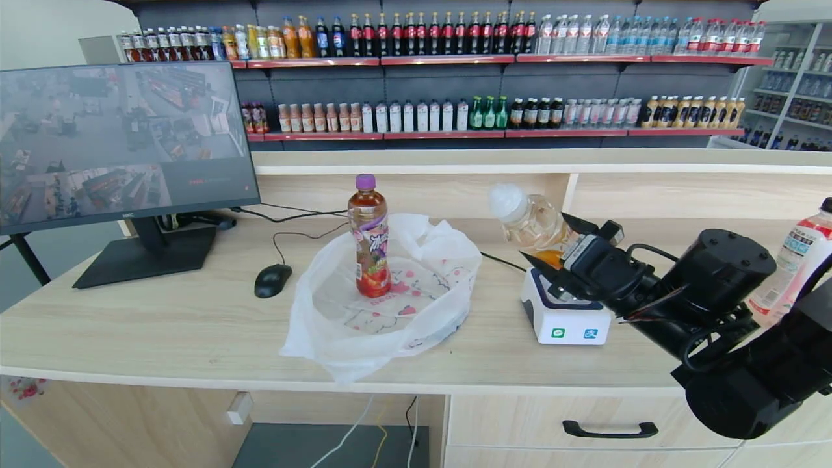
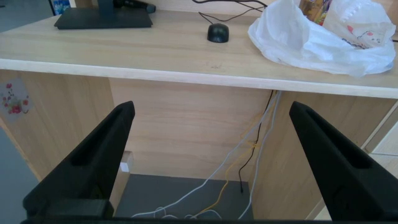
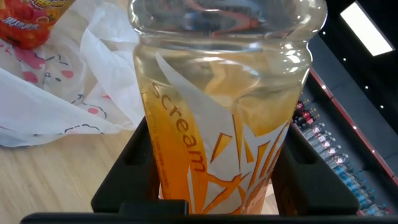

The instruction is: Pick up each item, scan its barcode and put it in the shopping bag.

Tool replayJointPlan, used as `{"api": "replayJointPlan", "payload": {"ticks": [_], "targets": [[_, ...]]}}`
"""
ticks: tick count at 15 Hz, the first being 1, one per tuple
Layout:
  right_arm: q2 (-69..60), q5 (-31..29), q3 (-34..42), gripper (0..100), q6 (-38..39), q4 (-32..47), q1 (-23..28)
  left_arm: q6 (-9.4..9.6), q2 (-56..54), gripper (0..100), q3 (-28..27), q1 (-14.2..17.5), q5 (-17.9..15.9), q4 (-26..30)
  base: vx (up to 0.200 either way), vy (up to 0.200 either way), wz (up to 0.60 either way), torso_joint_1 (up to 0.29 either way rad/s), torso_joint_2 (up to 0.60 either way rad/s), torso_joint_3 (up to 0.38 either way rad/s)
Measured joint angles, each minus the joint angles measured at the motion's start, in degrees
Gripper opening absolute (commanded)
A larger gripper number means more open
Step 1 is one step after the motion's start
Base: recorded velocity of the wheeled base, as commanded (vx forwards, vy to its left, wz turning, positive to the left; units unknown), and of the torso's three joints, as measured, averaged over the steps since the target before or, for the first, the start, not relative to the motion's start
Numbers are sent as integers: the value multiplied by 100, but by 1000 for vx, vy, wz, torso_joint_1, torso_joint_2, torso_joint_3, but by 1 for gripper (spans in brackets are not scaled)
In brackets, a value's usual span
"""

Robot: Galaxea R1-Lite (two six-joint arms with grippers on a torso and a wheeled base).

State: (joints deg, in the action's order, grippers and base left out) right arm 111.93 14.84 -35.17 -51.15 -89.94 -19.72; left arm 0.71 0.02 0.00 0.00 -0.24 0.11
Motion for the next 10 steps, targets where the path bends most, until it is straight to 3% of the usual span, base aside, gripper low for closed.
{"api": "replayJointPlan", "payload": {"ticks": [10], "targets": [[-152,0,20,0,35,2,-17,0,0,100,-2,0,-2,2,0,0,0,0,0,0]]}}
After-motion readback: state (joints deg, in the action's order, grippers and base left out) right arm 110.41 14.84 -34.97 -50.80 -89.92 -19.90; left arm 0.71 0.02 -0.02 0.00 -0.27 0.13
